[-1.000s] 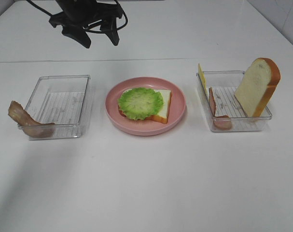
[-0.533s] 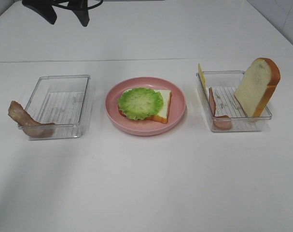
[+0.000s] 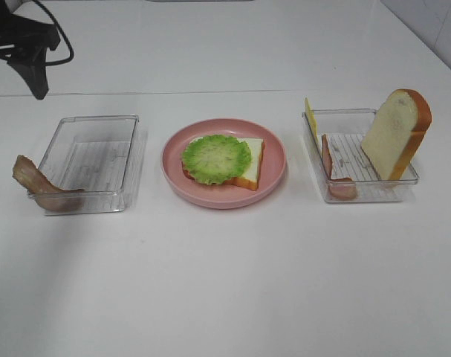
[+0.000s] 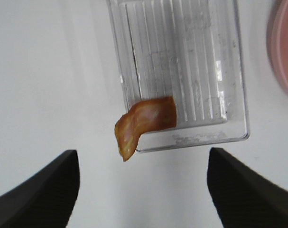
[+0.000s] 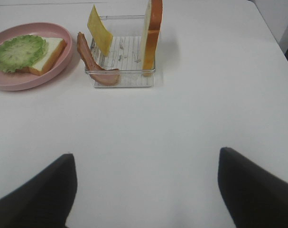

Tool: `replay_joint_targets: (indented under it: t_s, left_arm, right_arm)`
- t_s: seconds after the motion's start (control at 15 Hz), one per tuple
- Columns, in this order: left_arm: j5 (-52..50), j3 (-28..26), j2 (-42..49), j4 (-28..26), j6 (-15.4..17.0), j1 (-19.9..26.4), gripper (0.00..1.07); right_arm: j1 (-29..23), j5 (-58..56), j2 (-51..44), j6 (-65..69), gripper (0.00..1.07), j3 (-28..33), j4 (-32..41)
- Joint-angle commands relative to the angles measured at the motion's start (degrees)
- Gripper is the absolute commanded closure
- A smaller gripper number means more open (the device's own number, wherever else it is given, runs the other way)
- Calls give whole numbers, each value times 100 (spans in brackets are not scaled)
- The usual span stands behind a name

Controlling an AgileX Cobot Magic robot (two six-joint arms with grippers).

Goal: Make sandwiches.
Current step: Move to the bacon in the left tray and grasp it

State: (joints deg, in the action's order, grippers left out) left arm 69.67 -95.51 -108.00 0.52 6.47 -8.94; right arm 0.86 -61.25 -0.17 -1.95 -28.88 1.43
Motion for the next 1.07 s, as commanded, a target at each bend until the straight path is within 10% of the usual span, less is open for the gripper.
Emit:
replay_joint_targets:
  t_s: [0.07, 0.4, 1.07]
  left_arm:
    - [132, 430, 52, 52, 46, 52, 36]
    - [-1008, 1501, 17, 74, 132, 138, 36]
    - [-1828, 1662, -710, -544, 6, 378, 44]
  right_arm:
    - [34, 63, -86, -34, 30, 17, 6]
    - [34, 63, -86, -34, 30, 17, 6]
    - [34, 63, -80, -34, 30, 17, 6]
